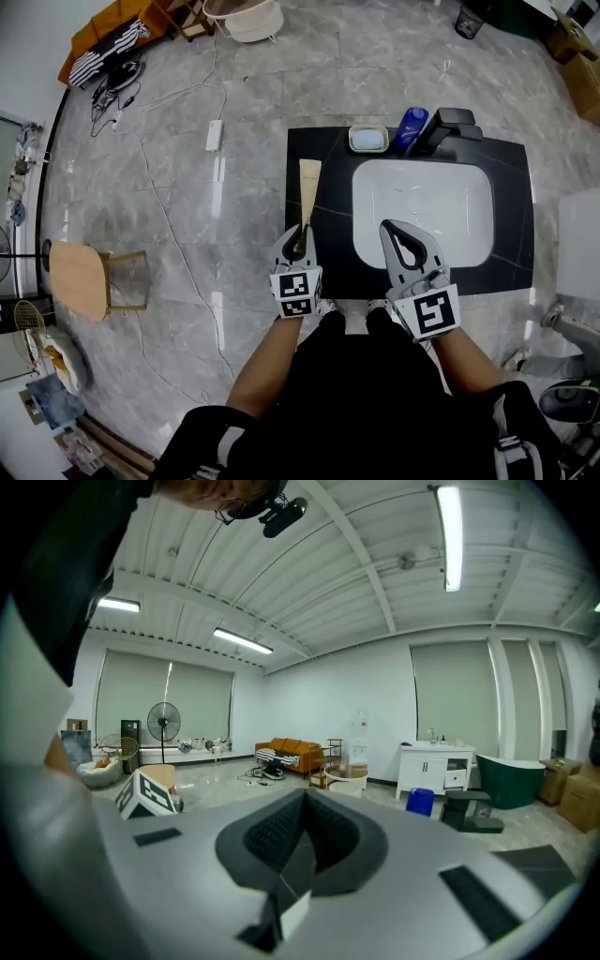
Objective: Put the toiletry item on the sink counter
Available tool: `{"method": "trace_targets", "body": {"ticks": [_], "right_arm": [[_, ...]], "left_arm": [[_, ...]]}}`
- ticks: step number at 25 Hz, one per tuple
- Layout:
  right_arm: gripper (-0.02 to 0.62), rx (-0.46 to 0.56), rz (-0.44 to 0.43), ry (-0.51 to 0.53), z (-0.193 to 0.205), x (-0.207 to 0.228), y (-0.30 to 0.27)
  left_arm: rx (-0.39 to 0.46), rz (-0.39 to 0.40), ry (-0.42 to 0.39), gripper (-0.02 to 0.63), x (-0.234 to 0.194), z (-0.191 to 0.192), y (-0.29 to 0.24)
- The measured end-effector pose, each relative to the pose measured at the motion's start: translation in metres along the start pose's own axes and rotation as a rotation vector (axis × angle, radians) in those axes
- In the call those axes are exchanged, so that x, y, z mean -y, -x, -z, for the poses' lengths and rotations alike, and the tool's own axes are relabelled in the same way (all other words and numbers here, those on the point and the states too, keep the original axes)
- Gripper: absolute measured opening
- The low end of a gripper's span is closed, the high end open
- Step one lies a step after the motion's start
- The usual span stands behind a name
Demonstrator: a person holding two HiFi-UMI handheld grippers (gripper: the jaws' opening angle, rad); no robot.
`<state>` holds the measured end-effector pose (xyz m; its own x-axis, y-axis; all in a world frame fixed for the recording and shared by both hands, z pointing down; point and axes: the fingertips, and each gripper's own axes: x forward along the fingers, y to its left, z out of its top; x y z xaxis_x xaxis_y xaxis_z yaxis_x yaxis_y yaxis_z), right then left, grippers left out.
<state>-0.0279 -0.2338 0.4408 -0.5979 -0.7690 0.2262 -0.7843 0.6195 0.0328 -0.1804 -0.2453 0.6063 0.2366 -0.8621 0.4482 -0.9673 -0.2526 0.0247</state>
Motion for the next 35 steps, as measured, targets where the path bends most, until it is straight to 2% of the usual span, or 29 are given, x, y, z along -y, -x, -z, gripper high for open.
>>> {"method": "trace_targets", "body": {"ticks": [8,13,15,18,20,24,35], "right_arm": [[0.005,-0.021,0.028,-0.010,0.008,0.013,0.007],[0.005,-0.012,0.035,-0.007,0.006,0.019,0.011],[0.006,-0.009,0.039,-0.008,0.006,0.022,0.013],[0.006,-0.003,0.047,-0.010,0.006,0.025,0.017],[0.005,0.004,0.048,-0.011,0.005,0.024,0.020],[0.006,0.021,0.038,-0.008,0.000,0.020,0.022],[0.006,0.144,-0.004,0.023,-0.028,0.002,0.021]], "left_arm": [[-0.155,-0.042,0.038,0.044,-0.002,0.060,-0.025],[-0.188,-0.065,0.049,0.053,-0.001,0.077,-0.035],[-0.210,-0.071,0.057,0.069,-0.001,0.081,-0.038],[-0.213,-0.060,0.071,0.170,0.005,0.081,-0.041],[-0.201,-0.054,0.063,0.201,0.007,0.076,-0.038],[-0.139,-0.070,0.046,0.222,0.002,0.051,-0.023],[0.182,-0.078,0.055,0.206,0.004,-0.083,0.056]]}}
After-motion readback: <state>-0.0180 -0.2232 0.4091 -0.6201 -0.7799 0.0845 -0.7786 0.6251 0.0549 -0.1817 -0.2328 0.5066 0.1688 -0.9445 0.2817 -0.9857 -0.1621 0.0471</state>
